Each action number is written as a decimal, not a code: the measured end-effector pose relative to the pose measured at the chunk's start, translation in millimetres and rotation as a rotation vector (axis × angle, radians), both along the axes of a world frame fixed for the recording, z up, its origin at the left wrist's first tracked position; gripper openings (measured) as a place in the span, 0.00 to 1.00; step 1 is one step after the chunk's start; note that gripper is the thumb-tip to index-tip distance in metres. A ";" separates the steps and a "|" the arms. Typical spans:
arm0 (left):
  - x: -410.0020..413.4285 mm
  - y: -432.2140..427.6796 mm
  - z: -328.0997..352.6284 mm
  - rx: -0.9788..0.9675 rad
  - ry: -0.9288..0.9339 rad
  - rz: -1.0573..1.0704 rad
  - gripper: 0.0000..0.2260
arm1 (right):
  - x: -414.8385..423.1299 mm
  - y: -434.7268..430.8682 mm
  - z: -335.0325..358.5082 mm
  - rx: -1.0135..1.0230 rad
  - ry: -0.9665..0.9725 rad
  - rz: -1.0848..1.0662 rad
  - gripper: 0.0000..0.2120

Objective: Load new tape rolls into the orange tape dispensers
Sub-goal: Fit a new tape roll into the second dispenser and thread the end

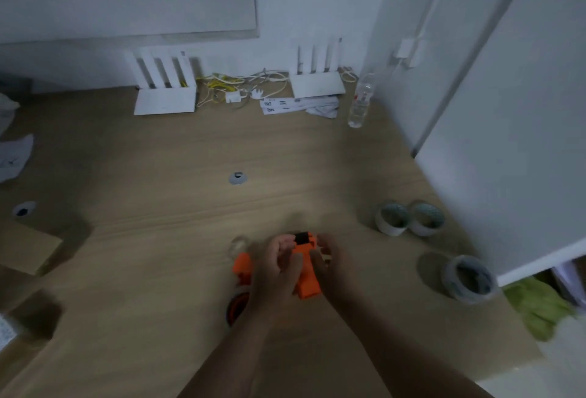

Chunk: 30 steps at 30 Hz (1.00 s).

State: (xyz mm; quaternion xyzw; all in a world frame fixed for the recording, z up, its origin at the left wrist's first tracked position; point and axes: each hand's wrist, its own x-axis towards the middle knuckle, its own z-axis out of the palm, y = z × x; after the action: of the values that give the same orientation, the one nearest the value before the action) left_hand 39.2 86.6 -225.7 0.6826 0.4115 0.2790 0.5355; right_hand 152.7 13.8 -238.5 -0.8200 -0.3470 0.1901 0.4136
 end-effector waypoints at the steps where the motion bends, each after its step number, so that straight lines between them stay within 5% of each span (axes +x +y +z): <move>1: 12.8 -6.2 1.9 -0.005 0.010 -0.027 0.13 | 13.4 -8.1 2.6 -0.004 -0.013 -0.045 0.22; 9: 93.6 -57.4 -10.8 -0.147 -0.021 -0.184 0.15 | 119.2 -80.8 4.2 -0.176 -0.094 -0.230 0.17; 21: 125.1 -79.8 -33.8 -0.181 -0.036 -0.087 0.14 | 210.1 -157.3 -24.2 -0.751 -0.183 -0.230 0.22; 30: 115.4 -78.9 -41.7 -0.167 0.061 -0.014 0.22 | 215.5 -165.0 -58.4 -0.771 -0.130 -0.203 0.14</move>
State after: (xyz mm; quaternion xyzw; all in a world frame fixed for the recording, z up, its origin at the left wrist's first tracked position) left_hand 154.6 7.7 -267.4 0.6467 0.4445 0.2192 0.5797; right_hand 368.2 -151.3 -296.8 -0.9555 -0.1928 0.2124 0.0694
